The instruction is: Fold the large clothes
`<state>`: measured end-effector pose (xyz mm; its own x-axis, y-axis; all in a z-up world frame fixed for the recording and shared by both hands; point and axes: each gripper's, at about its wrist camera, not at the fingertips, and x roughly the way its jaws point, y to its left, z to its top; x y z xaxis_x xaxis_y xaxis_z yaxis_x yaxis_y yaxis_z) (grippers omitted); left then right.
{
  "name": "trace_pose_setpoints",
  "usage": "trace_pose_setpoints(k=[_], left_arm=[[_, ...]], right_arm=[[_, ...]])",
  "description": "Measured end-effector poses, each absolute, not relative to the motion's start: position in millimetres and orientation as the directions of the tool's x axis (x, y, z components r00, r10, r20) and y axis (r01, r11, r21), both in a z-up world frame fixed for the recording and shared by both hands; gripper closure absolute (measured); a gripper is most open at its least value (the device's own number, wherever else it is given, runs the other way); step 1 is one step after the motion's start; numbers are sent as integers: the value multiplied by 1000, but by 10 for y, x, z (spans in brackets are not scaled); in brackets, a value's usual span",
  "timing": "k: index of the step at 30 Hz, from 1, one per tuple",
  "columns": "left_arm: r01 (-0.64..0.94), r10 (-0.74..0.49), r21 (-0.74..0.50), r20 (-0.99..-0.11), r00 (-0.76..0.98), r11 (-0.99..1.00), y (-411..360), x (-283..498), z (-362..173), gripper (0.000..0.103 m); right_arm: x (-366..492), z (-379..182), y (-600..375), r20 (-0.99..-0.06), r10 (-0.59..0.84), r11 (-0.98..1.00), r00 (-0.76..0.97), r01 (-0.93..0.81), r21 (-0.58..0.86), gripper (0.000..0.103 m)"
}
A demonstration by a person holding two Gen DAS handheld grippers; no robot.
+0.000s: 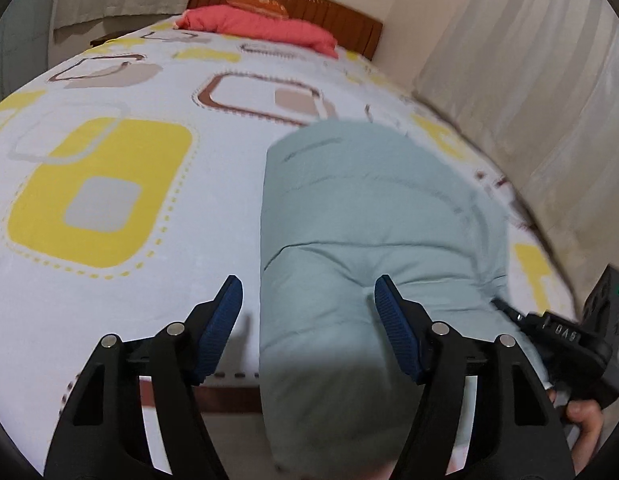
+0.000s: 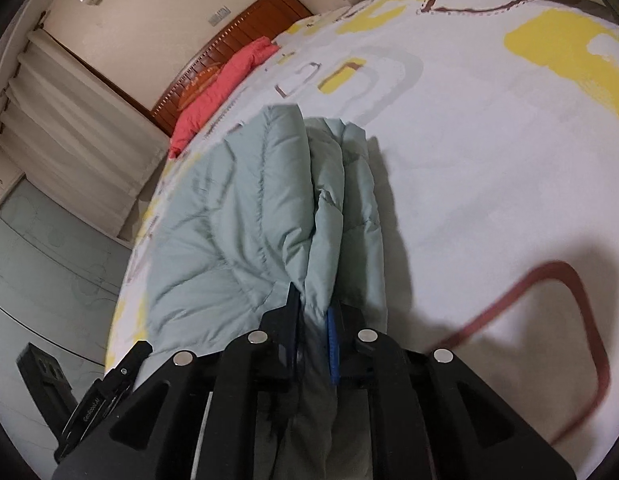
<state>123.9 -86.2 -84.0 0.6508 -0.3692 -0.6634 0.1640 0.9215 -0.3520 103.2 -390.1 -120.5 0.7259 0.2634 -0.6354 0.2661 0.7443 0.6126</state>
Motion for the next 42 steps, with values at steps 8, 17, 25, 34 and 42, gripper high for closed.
trace_pose_setpoints(k=[8,17,25,34,42], left_arm=[[168,-390,-370,-680,621,913,-921,1177,-948,29],[135,-373,-358,-765,524,924,-1049,1405,-1317,30],[159,-368,-345,-712,598,925,-876,1266,-811,30],[176,-381,-360,-646,662,916,-1100,1914,-549,45],[181,-323,-269,-733,599,946,-1486,2229,-924,44]], right_arm=[[645,-1036,-3637,-631,231,805,741,219,551,50],[744,-1581,-3750,-693,276,769,667,279,575,62],[653,-1111,-3791,-693,205,800,691,290,526,62],[1312,-636,-3783,-585,207,823,784,184,538,74],[1759,-1095,-3842,-669,210,825,713,238,513,98]])
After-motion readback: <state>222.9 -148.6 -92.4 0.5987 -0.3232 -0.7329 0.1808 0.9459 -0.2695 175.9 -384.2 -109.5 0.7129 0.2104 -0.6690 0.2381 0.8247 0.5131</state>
